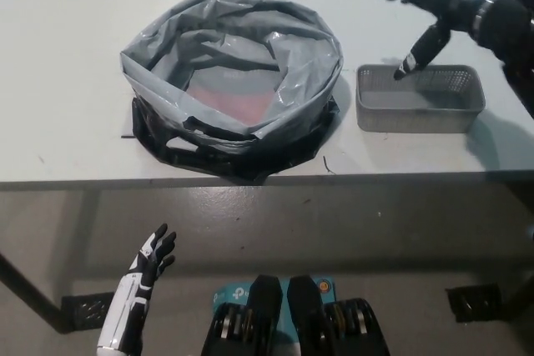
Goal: Use the right hand to pick up a small rectangular container and put it into a plastic bag and lift the bag
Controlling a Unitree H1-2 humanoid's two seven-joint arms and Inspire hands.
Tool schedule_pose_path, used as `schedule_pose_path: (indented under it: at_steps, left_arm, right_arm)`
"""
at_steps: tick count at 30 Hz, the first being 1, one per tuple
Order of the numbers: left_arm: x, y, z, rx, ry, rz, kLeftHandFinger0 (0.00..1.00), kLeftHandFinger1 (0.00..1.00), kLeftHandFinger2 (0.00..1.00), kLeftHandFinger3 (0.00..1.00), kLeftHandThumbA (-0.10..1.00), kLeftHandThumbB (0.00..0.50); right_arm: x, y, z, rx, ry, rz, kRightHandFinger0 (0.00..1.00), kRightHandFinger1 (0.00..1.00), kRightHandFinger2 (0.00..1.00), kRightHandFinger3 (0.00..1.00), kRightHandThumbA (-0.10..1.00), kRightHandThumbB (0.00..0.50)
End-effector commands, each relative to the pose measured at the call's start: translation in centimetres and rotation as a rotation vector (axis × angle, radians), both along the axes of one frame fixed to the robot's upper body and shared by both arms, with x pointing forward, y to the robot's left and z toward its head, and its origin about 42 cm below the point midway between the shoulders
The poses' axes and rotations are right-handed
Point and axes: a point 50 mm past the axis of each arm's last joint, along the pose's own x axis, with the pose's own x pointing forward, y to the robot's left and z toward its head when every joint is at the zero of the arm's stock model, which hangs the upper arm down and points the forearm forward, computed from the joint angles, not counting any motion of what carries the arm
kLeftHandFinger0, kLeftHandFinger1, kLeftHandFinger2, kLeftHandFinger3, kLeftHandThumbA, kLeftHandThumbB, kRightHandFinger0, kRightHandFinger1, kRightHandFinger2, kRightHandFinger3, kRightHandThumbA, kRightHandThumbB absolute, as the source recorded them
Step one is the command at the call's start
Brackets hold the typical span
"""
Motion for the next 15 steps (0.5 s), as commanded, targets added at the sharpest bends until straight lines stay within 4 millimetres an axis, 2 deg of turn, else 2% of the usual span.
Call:
schedule_pose_path:
  at_steps: [1, 6, 9, 15]
  left_arm:
    - [-0.4, 0.5, 0.4, 0.018, -0.047, -0.032, 1.0, 1.0, 1.0, 1.0, 1.0, 0.245]
    - [-0.2, 0.5, 0.5, 0.013, -0.065, -0.037, 1.0, 1.0, 1.0, 1.0, 1.0, 0.248]
    - [-0.3, 0.5, 0.6, 0.019, -0.062, -0.039, 1.0, 1.0, 1.0, 1.0, 1.0, 0.266]
    - [-0.1, 0.5, 0.8, 0.02, -0.071, -0.039, 1.0, 1.0, 1.0, 1.0, 1.0, 0.267]
  right_arm:
    - [1.9, 2.5, 8.0, -0.191, 0.115, -0.067, 1.0, 1.0, 1.0, 1.0, 1.0, 0.5]
    - [2.5, 3.1, 7.2, -0.232, 0.12, -0.072, 1.0, 1.0, 1.0, 1.0, 1.0, 0.5]
    - [2.9, 2.9, 6.2, -0.274, 0.142, -0.079, 1.0, 1.0, 1.0, 1.0, 1.0, 0.416]
    - [3.0, 2.4, 5.8, -0.272, 0.237, -0.055, 1.0, 1.0, 1.0, 1.0, 1.0, 0.387]
